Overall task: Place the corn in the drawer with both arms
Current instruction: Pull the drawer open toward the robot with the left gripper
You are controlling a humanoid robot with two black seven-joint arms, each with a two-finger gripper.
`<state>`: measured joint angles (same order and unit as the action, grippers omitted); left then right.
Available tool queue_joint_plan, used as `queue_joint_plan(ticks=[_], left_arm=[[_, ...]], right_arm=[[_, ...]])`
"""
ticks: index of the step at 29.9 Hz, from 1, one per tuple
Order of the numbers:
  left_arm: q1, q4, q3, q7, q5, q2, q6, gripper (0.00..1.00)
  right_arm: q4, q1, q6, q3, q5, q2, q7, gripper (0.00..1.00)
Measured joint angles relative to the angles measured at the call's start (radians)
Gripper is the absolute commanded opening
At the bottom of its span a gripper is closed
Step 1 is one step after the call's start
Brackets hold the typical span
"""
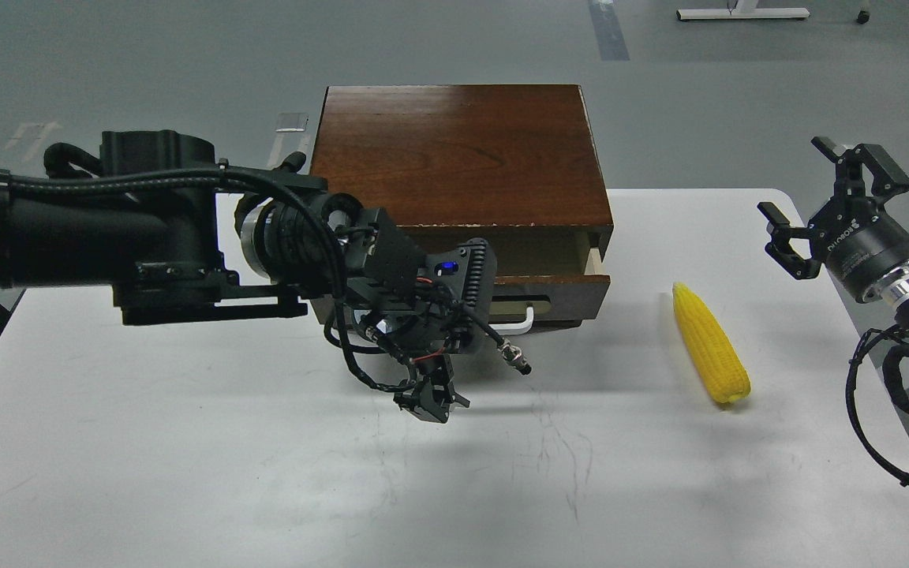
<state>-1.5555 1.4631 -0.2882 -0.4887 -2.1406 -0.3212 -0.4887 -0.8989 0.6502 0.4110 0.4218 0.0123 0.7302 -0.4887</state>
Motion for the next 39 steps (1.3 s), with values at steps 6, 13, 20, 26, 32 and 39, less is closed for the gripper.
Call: queue_joint_plan(ticks=[6,13,20,26,32,39], left_arm=[[-0.002,0.029,0.002,0.0,0.01,-0.014,0.0,0.98],[-0.007,0.082,0.005,0.0,0.034,-0.036,0.0,0.98],[-0.007,0.076,0.006,0.0,0.033,-0.042,0.0,0.98],[-0.023,0.076,0.007,0.0,0.03,-0.057,0.0,0.98],[-0.072,0.09,0.034,0.0,0.032,-0.073,0.0,0.98],[-0.111,0.151,0.141,0.0,0.118,-0.147,0.0,0.98]], right_arm=[[0.0,-0.006,0.001,-0.001,0.001,0.0,0.0,1.0],[-0.001,-0.007,0.001,0.0,0.001,0.0,0.0,1.0],[-0.002,-0.008,0.002,0.0,0.001,0.0,0.0,1.0],[-0.002,-0.008,0.002,0.0,0.0,0.0,0.0,1.0],[-0.002,-0.007,0.002,0.0,0.0,0.0,0.0,1.0],[-0.006,-0.008,0.005,-0.002,0.001,0.016,0.0,1.0]])
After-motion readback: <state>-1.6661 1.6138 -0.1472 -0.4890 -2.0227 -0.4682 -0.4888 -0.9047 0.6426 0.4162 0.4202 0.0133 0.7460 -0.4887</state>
